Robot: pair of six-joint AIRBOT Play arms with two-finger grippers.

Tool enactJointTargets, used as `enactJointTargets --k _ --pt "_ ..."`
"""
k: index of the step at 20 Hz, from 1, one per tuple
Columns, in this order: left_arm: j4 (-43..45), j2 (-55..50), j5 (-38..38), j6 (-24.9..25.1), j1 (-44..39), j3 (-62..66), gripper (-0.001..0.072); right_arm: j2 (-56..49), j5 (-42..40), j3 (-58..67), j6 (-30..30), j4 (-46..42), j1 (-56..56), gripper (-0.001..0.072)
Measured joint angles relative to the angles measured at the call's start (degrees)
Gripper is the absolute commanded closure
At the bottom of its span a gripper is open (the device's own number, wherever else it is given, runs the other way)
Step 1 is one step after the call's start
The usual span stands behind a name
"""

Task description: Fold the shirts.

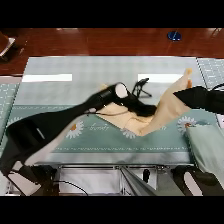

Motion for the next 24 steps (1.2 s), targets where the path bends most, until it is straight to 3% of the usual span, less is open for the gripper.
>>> enactJointTargets --k 4,9,13,17,18,19,20,24 --pt "6.19 13.31 -1.40 -1.11 13.05 -5.42 0.0689 -6.38 -3.98 2.34 0.63 0.39 9.16 0.0695" --pt "12.39 38.58 0.17 -1.90 28.02 -21.94 0.0689 -24.46 -10.56 12.24 0.09 0.50 22.99 0.0694" --pt "13.99 55.58 1.20 -2.56 33.05 -35.95 0.0689 -42.47 -12.87 23.93 -0.46 0.24 30.10 0.0694" --pt "14.60 64.46 2.05 -4.55 34.42 -46.01 0.0688 -57.29 -13.66 33.75 -0.35 0.15 33.66 0.0694" --pt "14.62 65.46 2.71 -4.94 34.60 -47.71 0.0688 -60.22 -13.79 35.67 0.02 0.33 34.14 0.0677" --pt "14.75 66.05 3.02 -5.33 34.69 -49.07 0.0689 -62.58 -13.84 37.13 0.35 0.42 34.47 0.0449" --pt "14.78 66.49 3.21 -5.53 34.77 -50.27 0.0689 -64.63 -13.86 38.42 0.81 0.90 34.71 0.0303" --pt "14.80 66.79 5.11 -6.38 34.91 -53.29 0.0688 -68.30 -12.41 41.40 -0.28 5.22 34.53 0.0302"
